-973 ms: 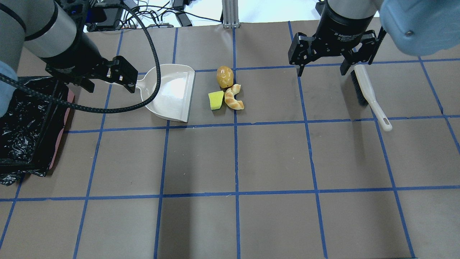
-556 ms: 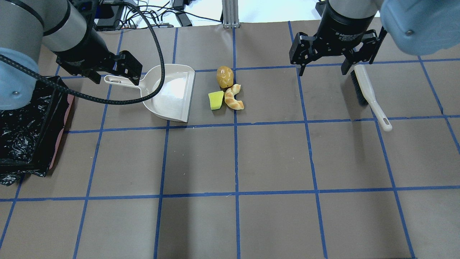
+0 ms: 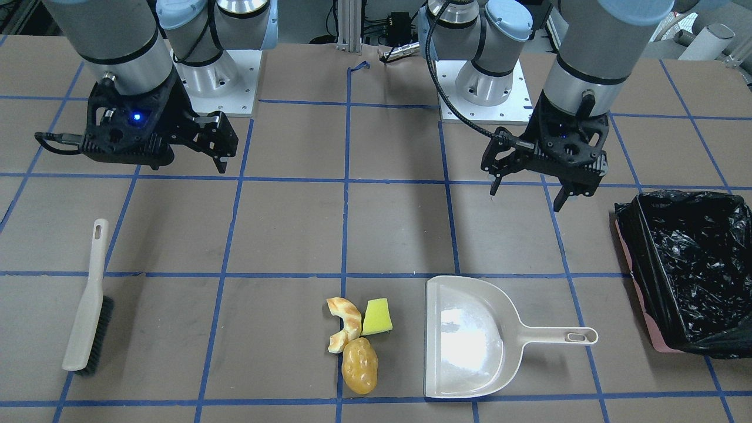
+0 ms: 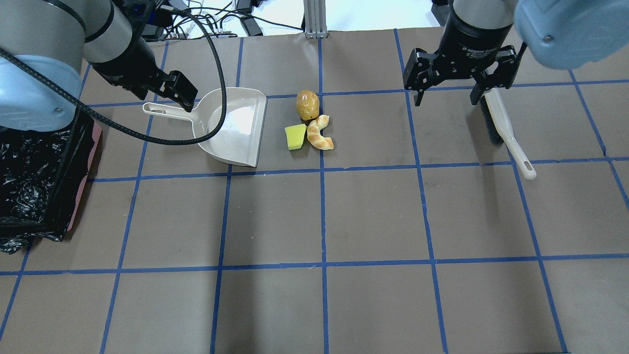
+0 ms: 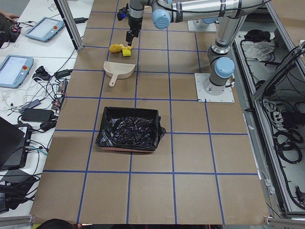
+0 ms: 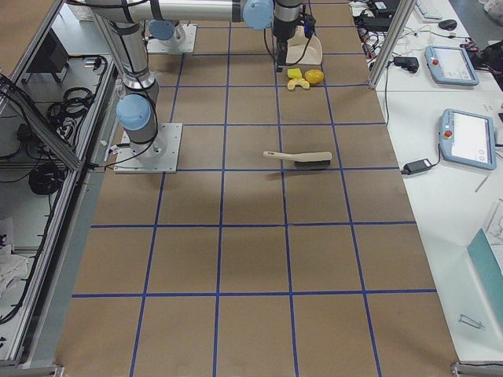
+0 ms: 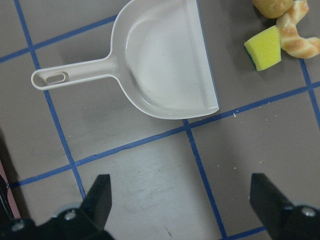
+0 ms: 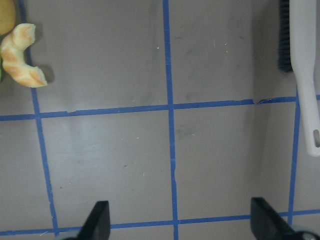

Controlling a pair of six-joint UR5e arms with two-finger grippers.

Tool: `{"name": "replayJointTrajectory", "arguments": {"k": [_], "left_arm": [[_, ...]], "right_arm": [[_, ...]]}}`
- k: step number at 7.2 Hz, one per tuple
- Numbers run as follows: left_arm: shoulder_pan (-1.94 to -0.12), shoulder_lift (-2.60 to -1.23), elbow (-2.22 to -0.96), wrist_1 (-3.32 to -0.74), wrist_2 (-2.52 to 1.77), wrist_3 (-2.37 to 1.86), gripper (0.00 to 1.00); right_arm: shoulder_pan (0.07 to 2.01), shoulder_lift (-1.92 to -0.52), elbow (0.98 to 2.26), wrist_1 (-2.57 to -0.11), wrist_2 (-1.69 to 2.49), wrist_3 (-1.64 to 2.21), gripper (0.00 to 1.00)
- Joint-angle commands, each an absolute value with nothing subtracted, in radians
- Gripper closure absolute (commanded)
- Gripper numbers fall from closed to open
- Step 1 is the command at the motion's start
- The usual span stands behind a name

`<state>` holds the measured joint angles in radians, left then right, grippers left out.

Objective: Sweep and dump trash into bin
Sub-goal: 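Move the left gripper to the dustpan handle while the right gripper approaches the brush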

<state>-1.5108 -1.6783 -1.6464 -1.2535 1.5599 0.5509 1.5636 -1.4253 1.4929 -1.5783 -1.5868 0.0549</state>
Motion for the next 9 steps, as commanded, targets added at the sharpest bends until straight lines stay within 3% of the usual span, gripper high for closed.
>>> {"name": "replayJointTrajectory", "arguments": {"k": [1, 5, 9], "left_arm": [[-1.494, -1.776, -1.631, -1.236, 1.575, 0.685, 0.00], [-1.401, -1.913, -1.493, -1.224, 1.570, 0.964, 0.00], [-1.394, -2.032, -1.468, -1.073, 1.559, 1.446, 0.02]], "right_arm": [[1.438, -1.349, 1.511, -1.598, -1.591, -0.048, 0.01], [1.260, -1.270, 1.682, -1.840, -1.628, -0.317, 0.02], [1.204, -1.230, 1.778, -1.962, -1.652, -0.423, 0.07]]}}
